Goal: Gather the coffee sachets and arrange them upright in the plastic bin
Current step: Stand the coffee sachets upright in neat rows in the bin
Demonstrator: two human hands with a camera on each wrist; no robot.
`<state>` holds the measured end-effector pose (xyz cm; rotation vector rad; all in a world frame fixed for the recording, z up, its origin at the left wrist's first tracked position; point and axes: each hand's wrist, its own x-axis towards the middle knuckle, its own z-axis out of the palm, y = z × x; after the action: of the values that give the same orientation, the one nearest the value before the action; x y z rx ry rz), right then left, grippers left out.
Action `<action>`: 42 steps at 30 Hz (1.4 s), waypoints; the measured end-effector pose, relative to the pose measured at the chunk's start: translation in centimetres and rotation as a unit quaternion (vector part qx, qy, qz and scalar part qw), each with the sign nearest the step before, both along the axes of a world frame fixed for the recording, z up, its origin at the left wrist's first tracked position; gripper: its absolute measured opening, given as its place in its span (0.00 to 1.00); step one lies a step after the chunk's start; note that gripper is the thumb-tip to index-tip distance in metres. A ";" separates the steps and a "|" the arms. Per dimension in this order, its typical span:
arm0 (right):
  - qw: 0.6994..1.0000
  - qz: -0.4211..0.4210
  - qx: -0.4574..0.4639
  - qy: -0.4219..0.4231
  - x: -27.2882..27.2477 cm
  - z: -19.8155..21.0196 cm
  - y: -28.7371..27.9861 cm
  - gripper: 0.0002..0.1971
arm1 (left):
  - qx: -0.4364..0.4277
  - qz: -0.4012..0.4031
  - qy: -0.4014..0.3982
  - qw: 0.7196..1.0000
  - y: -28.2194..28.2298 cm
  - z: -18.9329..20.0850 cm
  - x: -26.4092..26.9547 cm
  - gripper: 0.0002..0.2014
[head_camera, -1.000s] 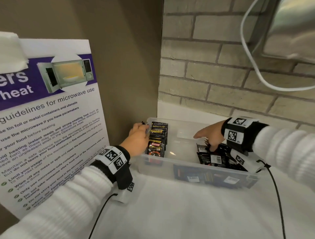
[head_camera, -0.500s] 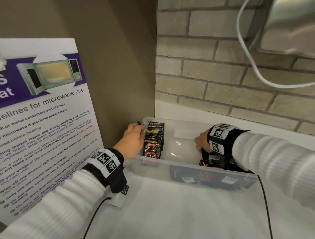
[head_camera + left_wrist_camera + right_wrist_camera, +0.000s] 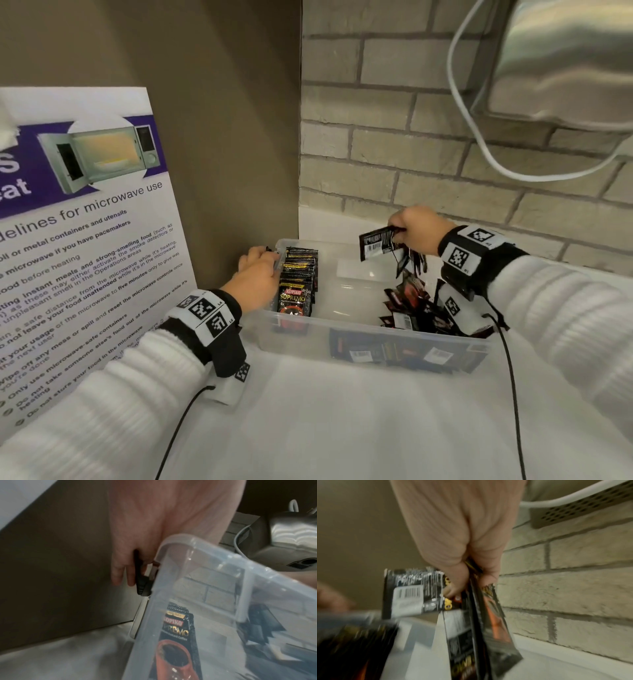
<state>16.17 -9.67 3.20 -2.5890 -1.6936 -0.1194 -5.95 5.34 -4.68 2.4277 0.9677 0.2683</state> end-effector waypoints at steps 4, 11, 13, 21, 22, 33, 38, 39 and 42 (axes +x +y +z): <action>0.985 -0.053 0.137 0.092 -0.4 2.3 -0.9 0.02 | 0.024 -0.031 -0.068 0.997 -0.7 1.7 0.6 0.20; 0.875 -0.070 0.283 0.387 -1.3 3.5 -0.5 0.10 | -0.186 -0.122 -0.216 0.951 -3.6 3.9 2.6 0.27; 0.816 -0.042 0.282 0.503 -1.9 3.3 -0.6 0.09 | -0.219 -0.136 -0.217 0.941 -4.2 4.6 3.2 0.29; 0.713 -0.061 0.280 0.640 -3.1 1.3 0.1 0.10 | -0.481 -0.205 -0.190 0.831 -5.7 5.1 5.3 0.21; 0.706 -0.076 0.284 0.645 -3.0 1.0 0.1 0.09 | -0.503 -0.200 -0.182 0.821 -5.9 5.1 5.5 0.18; 0.758 -0.272 0.382 0.454 -1.0 -0.7 -1.9 0.10 | -0.398 -0.098 -0.118 0.905 -7.1 3.9 7.8 0.22; 0.774 -0.215 0.387 0.453 -0.2 -1.0 -3.2 0.14 | -0.426 -0.089 -0.182 0.882 -6.2 3.4 7.7 0.32; 0.765 -0.182 0.389 0.479 -0.4 -1.0 -3.3 0.13 | -0.431 -0.091 -0.193 0.877 -6.1 3.3 7.5 0.36; 0.729 -0.108 0.409 0.537 -1.2 -1.2 -3.1 0.13 | -0.453 -0.106 -0.224 0.856 -5.5 3.4 7.1 0.43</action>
<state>15.02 -12.78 2.03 -1.5464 -0.6371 0.4426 1.11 -0.17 -1.24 1.4755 0.4398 0.2133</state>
